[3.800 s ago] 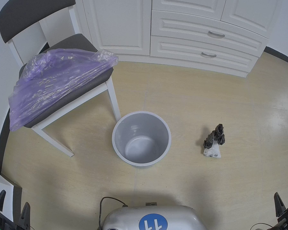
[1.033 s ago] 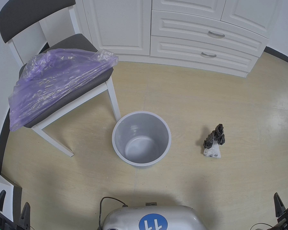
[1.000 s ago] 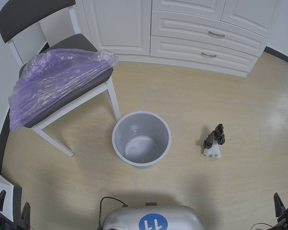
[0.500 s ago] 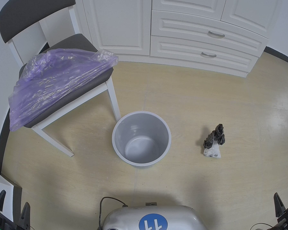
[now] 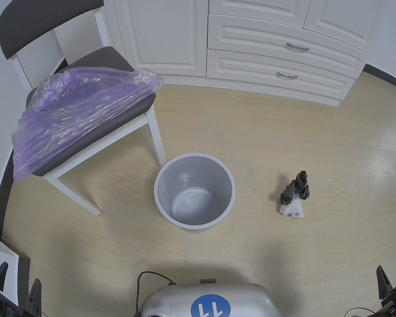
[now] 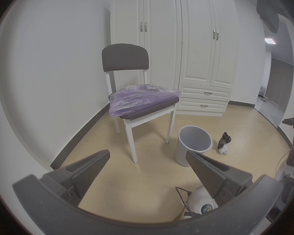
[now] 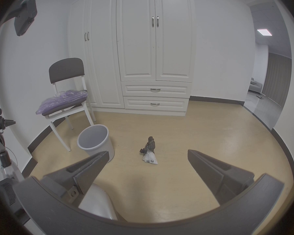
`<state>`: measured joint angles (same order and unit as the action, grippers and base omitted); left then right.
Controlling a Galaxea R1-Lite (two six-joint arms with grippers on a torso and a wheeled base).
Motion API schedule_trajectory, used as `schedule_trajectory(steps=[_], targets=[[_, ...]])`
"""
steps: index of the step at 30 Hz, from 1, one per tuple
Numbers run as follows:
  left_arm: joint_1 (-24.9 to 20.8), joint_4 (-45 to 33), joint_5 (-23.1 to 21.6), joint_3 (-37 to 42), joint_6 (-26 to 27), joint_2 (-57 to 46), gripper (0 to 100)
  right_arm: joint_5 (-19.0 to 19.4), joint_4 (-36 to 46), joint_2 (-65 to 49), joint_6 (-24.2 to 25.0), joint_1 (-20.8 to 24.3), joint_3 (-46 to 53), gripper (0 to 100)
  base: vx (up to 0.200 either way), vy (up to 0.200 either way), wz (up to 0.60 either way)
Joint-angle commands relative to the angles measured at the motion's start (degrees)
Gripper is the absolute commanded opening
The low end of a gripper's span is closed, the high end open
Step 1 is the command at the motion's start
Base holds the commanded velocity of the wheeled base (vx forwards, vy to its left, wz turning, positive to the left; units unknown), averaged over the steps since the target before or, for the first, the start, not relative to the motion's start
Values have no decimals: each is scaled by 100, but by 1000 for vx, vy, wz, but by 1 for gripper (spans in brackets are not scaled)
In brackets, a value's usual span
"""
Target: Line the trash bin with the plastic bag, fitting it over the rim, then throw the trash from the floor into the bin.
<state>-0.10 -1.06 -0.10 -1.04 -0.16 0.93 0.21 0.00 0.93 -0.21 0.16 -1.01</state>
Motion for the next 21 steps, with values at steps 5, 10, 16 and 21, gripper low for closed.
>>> schedule_trajectory(steps=[5, 10, 16, 21], targets=[[1, 1, 1, 77, -2, -84, 100, 23, 9, -93, -23, 2, 101, 100, 0, 0, 0], [10, 45, -43, 104, 69, -93, 100, 14, 0, -93, -23, 2, 101, 100, 0, 0, 0], [10, 150, -87, 104, 236, -93, 100, 41, 0, -93, -269, -16, 101, 100, 0, 0, 0], [19, 132, -8, 104, 16, -93, 100, -21, -88, -93, 30, -7, 92, 100, 0, 0, 0]])
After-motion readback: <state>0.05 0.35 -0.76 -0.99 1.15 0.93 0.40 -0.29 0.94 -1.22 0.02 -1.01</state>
